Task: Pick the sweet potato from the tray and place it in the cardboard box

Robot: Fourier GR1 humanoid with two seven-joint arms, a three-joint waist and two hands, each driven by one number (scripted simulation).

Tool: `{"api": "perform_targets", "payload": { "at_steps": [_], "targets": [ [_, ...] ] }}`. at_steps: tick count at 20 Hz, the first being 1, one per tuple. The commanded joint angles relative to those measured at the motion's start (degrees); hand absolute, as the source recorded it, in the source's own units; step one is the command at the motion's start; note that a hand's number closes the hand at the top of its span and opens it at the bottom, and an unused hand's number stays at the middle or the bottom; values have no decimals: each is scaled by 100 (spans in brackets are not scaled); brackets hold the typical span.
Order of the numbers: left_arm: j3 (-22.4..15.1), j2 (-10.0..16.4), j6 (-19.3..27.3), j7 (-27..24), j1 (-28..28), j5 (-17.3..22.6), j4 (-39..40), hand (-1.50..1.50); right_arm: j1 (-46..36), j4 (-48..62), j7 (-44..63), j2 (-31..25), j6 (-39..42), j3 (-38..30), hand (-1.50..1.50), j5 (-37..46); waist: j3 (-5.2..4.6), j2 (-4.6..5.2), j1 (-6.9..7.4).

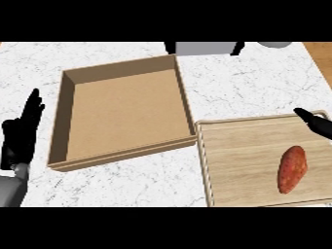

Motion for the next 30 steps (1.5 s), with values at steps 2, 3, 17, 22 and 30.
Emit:
{"api": "perform_targets", "payload": {
  "at_steps": [2,3,17,22,30],
  "targets": [
    [-337,2,-258,30,340,-91,-247,0,540,-166,-239,801,-1914,-901,-150,263,38,-63,110],
    [-459,-55,-258,11,472,-144,-416,0,709,-236,-674,1032,-2067,-946,-150,278,44,-54,202],
    [-437,-18,-356,216,636,-238,-900,0,2818,-2009,2609,-1724,951,-4,-150,1225,-6,-1,341],
    [-590,-177,-236,56,758,-462,-841,0,2911,-2797,3790,-2249,2163,224,-150,490,7,5,362],
    [-402,-394,-388,146,551,-559,-719,0,1694,-2902,5734,-1609,2164,1227,-150,1082,28,15,416]
  ]
}}
